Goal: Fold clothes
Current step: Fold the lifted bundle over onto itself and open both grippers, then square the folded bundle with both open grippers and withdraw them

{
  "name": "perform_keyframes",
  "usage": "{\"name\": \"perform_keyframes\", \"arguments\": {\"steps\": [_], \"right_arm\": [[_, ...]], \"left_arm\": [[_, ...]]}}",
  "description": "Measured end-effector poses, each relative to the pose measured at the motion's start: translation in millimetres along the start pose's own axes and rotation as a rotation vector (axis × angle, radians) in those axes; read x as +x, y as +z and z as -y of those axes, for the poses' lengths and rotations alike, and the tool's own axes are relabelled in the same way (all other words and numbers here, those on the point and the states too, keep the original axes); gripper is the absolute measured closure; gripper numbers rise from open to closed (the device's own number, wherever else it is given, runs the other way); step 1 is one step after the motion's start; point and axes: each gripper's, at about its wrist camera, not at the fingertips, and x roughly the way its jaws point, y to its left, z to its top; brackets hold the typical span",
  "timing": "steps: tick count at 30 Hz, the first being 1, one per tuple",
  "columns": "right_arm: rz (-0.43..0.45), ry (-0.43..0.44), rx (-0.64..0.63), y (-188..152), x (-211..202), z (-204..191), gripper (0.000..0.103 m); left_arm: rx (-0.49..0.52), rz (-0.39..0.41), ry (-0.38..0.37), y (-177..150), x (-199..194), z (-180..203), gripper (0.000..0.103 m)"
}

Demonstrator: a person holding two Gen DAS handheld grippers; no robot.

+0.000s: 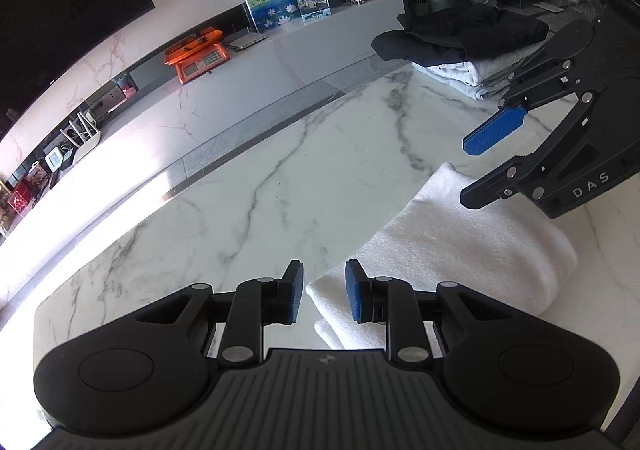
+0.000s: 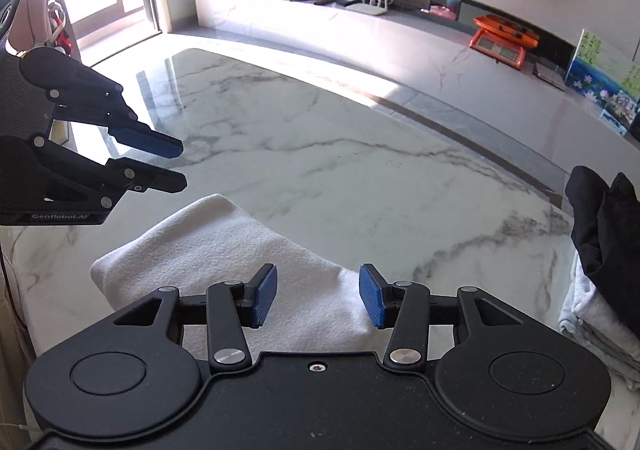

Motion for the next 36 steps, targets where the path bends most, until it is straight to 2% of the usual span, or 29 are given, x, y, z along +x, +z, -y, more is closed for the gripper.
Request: {"name": "perform_keyframes", "arguments": {"steps": [2,6,13,18,23,26,31,36], "right_arm": [[0.023,-0.017,0.008,-12.1,-8.5,-13.6,0.059],[0.046,-0.024,0.049,-34.6,-7.7,-26.7,0.059],[0.043,-0.007,0.177,-60.8,14.9,-16.7,0.055],[0.094,-0.043,0.171,-79.5,24.0,-24.8,0.054],[0.139,-0.096,0.128,-89.0,29.1,-35.3,0.053],[0.135,-0.093,0.133,-88.0,30.8,-32.8,0.053],[0.164,-0.117,0.164,-85.4,5.8,-37.3,0.054],[0.202,-0.156,0.107,-100.3,-20.5,-65.9,0.054]], "left_arm": [[-0.029,0.018,0.010,-11.1,-3.2,8.4,0.081],[-0.091,0.028,-0.020,-32.6,0.6,16.2,0.082],[-0.227,0.034,-0.032,-62.5,20.9,18.3,0.083],[-0.255,0.091,0.015,-74.4,23.1,28.6,0.084],[-0.218,0.138,0.088,-82.0,21.6,45.0,0.084],[-0.253,0.147,0.066,-82.5,19.1,38.5,0.083],[-0.275,0.172,0.103,-79.4,-10.2,37.5,0.081],[-0.183,0.214,0.129,-86.2,-32.6,68.8,0.081]]}}
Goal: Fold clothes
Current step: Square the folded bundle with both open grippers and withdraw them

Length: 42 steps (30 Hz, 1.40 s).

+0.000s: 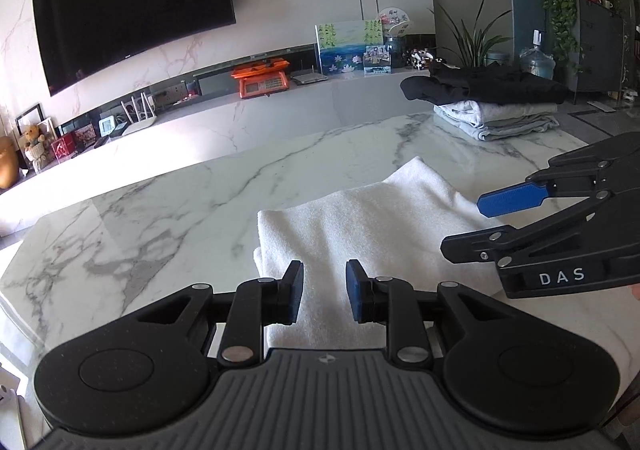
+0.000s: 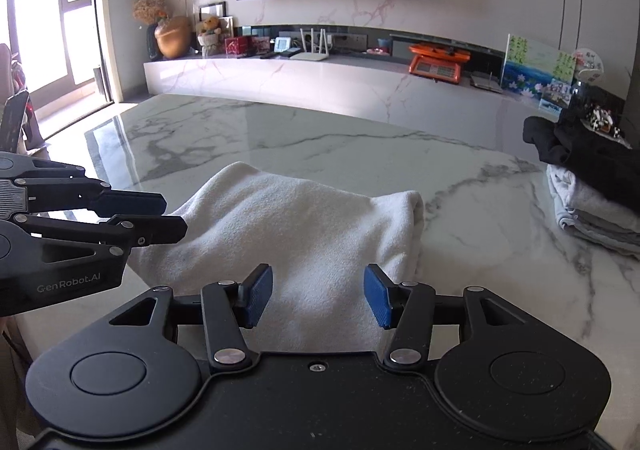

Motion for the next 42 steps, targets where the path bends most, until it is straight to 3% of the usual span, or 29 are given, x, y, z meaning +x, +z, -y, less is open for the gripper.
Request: {"name": "perform_keyframes", "arguments": {"steps": [2,7,10,11,22,32,42], "right_arm": [[-0.005,-0.010,-0.012,-6.5,-0.1,-5.3,0.054],[-0.030,-0.021,0.010,-21.2,8.6,-6.0,0.053],[-0.049,-0.009,0.039,-27.9,15.0,-2.0,0.053],[-0.050,-0.009,0.038,-29.3,15.8,-2.1,0.053],[-0.044,-0.005,0.025,-30.4,12.2,-3.3,0.053],[0.028,-0.022,0.022,-4.5,-10.0,0.1,0.053],[0.047,-0.052,0.025,20.2,10.5,18.9,0.053]], "left_arm": [[0.033,-0.026,0.003,-7.3,3.7,11.6,0.081],[-0.020,-0.093,-0.009,-20.1,20.0,10.6,0.081],[-0.054,-0.176,-0.027,-28.2,33.0,8.7,0.085],[-0.069,-0.179,-0.035,-31.6,34.2,7.6,0.091],[-0.107,-0.159,-0.046,-23.5,16.4,2.8,0.092],[-0.082,-0.081,-0.014,18.5,-4.6,0.0,0.080],[-0.059,-0.032,0.022,55.0,35.3,-14.5,0.077]]}}
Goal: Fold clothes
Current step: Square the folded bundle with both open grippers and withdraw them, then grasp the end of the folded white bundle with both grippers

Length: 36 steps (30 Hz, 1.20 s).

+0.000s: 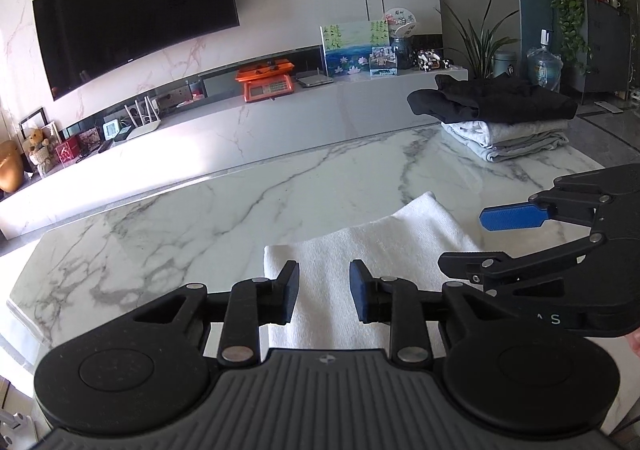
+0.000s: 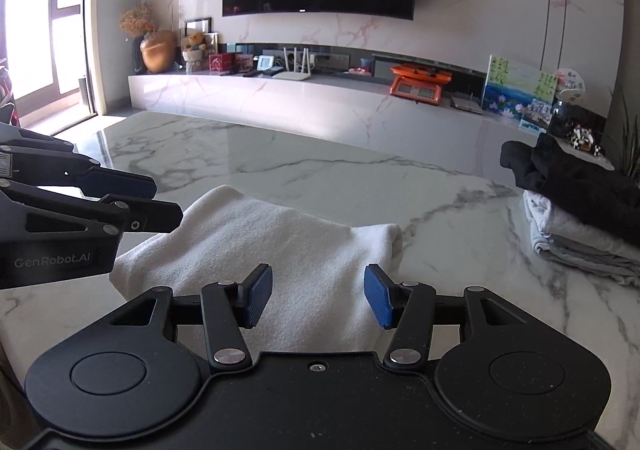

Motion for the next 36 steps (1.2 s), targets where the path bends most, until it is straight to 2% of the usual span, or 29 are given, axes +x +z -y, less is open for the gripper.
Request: {"name": "perform_keyframes", "arguments": {"steps": [8,13,18,26,31,36], "right_arm": [[0.003,0.034,0.051,17.6,44.7,18.4,0.053],[-0.027,0.044,0.070,12.9,71.8,24.4,0.053],[-0.061,0.052,0.083,1.1,86.3,28.0,0.053],[-0.071,0.063,0.102,0.6,84.6,30.4,0.053],[-0.034,0.068,0.115,3.0,44.8,28.5,0.053],[-0.021,0.109,0.044,-10.4,5.1,6.5,0.052]], "left_arm": [[-0.061,-0.013,-0.032,9.6,58.9,-16.3,0.077],[-0.092,-0.066,-0.030,-3.0,83.6,-24.7,0.077],[-0.075,-0.089,-0.022,-17.3,94.6,-22.6,0.077],[-0.107,-0.048,-0.018,-17.1,81.4,-27.0,0.077],[-0.105,0.004,0.002,-16.9,37.8,-28.0,0.076],[-0.038,-0.013,0.006,-29.3,5.3,-21.4,0.074]]}}
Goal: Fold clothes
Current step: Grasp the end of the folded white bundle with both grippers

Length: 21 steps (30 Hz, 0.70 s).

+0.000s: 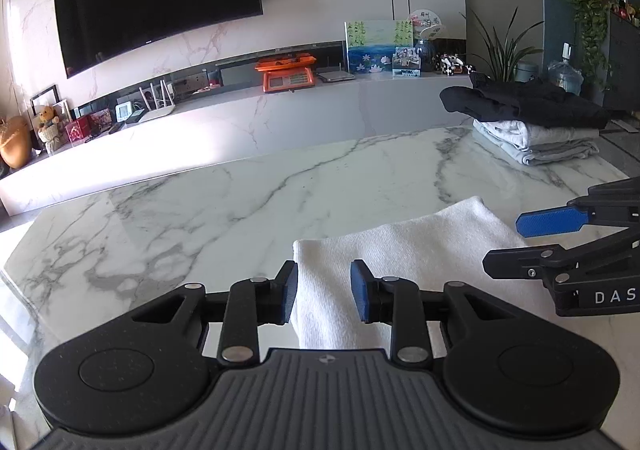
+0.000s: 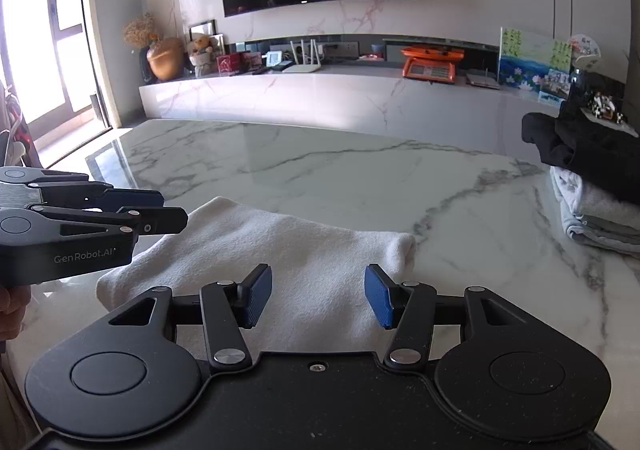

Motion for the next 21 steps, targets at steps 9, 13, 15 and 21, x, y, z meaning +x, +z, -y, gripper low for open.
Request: {"name": "perform_keyframes", "arguments": {"steps": [9,13,15,21], "right_arm": [[-0.059,0.007,-0.283,-30.2,-25.2,-42.3,0.041],[-0.092,-0.011,-0.408,-36.7,-24.3,-50.2,0.041],[-0.110,-0.020,-0.464,-39.1,-22.9,-52.9,0.041],[-0.162,-0.042,-0.671,-46.5,-12.4,-53.0,0.040]], "left_arm": [[0.389,-0.032,0.018,-34.8,-25.6,34.7,0.054],[0.659,-0.031,0.071,-54.3,-19.9,59.8,0.053],[0.773,-0.030,0.077,-63.7,-13.4,69.1,0.053],[1.052,-0.012,0.119,-83.6,4.6,81.7,0.053]]}}
